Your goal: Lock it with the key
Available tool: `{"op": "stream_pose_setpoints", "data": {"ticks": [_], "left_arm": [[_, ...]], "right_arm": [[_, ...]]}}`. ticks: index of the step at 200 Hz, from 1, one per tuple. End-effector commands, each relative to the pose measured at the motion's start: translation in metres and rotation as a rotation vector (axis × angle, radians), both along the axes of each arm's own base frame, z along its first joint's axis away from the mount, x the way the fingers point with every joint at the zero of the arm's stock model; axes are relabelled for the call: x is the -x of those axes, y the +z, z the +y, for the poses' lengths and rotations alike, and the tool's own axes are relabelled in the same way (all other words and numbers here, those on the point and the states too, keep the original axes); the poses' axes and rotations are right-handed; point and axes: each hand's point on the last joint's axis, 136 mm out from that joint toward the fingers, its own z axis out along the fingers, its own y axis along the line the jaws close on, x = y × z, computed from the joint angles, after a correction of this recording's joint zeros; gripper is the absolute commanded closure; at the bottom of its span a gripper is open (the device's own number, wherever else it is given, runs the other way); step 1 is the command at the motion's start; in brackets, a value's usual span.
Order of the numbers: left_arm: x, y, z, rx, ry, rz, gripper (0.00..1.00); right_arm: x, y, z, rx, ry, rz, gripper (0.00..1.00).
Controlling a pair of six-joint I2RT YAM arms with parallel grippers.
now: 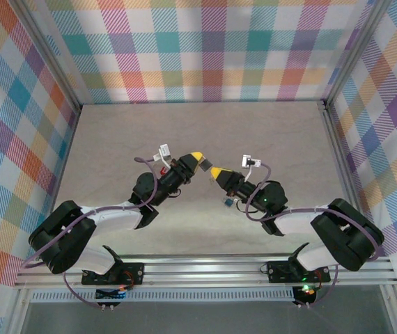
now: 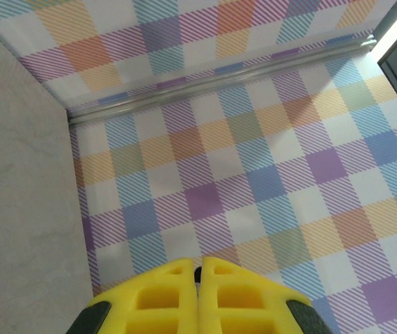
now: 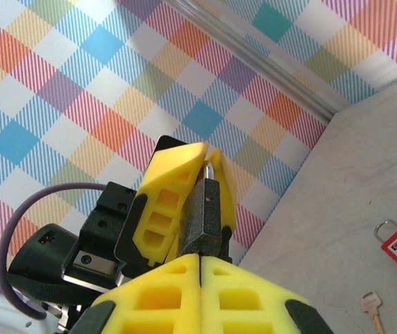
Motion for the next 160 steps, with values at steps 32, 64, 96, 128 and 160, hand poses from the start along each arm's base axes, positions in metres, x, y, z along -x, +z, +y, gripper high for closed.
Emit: {"op": "stream_pose_setpoints", "data": {"ticks": [32, 64, 96, 128, 160], "left_arm": [[-0.020, 0.095, 0.035, 0.237, 0.153, -0.182, 1.00], [-0.022, 0.104, 0.040, 0.257, 0.173, -0.197, 1.00], [-0.026, 0.113, 0.046, 0.273, 0.204, -0.210, 1.00], [-0.030, 0.115, 0.047, 0.279, 0.218, -0.211, 1.00], [-0.033, 0.112, 0.044, 0.278, 0.214, -0.201, 1.00]], "right_arm": [[0.035, -0.026, 0.002, 0.085, 0.073, -0.010, 1.00], [0.040, -0.033, 0.000, 0.095, 0.079, 0.003, 1.00], [0.046, -0.035, -0.001, 0.097, 0.085, 0.004, 1.00], [0.053, -0.039, 0.002, 0.106, 0.099, 0.006, 1.00], [0.058, -0.042, 0.004, 0.115, 0.106, 0.001, 1.00]]}}
